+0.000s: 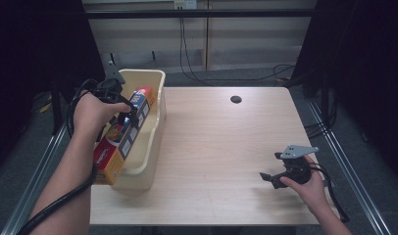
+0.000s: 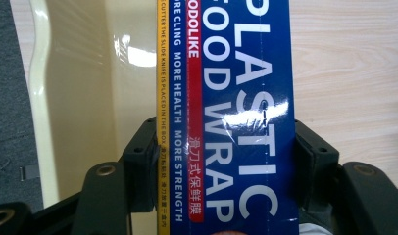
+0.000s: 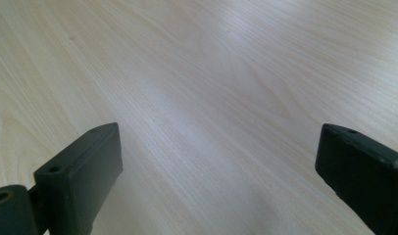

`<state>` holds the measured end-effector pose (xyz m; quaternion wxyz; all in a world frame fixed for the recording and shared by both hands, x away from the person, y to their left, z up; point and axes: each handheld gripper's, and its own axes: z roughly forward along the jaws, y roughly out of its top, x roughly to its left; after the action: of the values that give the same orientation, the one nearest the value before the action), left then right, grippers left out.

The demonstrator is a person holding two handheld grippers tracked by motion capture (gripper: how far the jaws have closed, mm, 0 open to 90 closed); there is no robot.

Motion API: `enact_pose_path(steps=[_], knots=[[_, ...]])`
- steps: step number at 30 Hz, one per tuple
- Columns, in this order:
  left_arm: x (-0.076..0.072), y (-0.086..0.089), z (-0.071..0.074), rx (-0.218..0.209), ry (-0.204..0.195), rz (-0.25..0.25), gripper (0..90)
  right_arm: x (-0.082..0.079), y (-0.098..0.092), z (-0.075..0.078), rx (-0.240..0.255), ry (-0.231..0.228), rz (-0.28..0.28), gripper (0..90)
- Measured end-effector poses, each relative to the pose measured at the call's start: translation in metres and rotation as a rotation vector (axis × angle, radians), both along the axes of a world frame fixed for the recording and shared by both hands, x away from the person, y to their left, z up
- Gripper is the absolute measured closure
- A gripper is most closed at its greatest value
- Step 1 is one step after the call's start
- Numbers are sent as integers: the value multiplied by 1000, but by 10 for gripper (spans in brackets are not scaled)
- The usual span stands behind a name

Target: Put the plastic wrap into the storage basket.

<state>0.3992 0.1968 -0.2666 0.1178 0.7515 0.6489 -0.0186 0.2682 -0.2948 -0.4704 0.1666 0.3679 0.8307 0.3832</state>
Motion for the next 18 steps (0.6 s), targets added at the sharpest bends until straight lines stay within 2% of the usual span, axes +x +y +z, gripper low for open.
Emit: enact_pose_path(steps=[18], knots=[[3, -6, -15, -9, 16, -8, 404, 0, 0, 0, 1, -2, 0, 36]])
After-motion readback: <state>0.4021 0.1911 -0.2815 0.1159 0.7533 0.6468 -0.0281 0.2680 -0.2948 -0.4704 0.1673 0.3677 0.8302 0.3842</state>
